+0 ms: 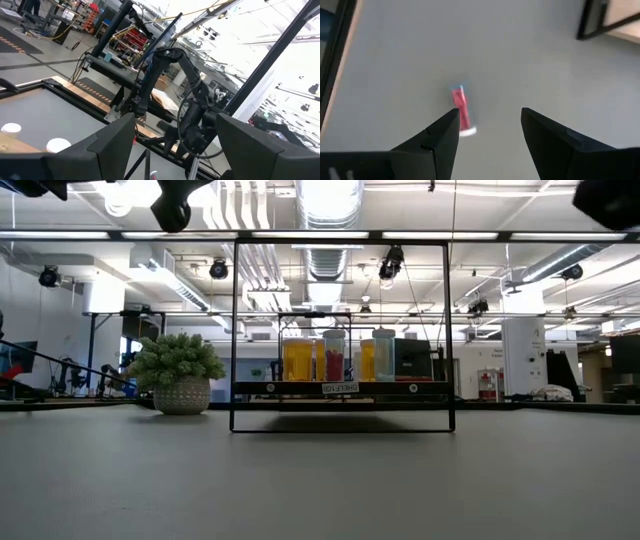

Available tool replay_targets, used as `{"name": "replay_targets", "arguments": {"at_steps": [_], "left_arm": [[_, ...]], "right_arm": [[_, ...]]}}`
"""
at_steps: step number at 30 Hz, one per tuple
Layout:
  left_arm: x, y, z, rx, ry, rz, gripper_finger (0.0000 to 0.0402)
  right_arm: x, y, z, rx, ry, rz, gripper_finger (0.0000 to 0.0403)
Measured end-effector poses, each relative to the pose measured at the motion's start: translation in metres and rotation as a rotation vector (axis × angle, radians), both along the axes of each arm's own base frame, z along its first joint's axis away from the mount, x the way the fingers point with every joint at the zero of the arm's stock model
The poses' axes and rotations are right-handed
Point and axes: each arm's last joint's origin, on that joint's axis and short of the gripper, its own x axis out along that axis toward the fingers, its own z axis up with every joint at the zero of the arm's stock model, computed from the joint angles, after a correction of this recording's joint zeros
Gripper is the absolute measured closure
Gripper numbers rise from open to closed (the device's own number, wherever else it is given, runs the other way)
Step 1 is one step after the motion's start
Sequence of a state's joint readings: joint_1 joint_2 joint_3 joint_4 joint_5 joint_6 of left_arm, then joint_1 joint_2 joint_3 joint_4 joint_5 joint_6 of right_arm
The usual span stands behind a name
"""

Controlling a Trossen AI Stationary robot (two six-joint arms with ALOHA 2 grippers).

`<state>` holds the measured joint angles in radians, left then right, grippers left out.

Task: Pick and place medicine bottles onto shelf by color
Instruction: Put the blue pill bottle aligned with the other blue pill bottles on the shelf

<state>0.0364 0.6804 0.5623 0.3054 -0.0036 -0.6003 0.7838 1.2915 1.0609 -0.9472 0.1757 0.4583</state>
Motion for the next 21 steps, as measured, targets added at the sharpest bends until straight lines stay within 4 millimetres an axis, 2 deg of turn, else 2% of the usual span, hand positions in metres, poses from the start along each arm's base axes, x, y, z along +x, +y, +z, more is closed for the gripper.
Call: {"name": "replay_targets", "arguments": {"at_steps": [9,21], "left_arm": [[0.001,0.000,-0.001,-0.030,0.004,-0.004,0.0139],[0.007,0.000,-0.005,-0.051,0.033,-0.007,0.0139]], "right_arm": [[-0.016,0.001,-0.051,0.019,0.000,0.012,0.0200],[-0.025,-0.004,-0.091,0.134,-0.006,0.015,0.0200]]}}
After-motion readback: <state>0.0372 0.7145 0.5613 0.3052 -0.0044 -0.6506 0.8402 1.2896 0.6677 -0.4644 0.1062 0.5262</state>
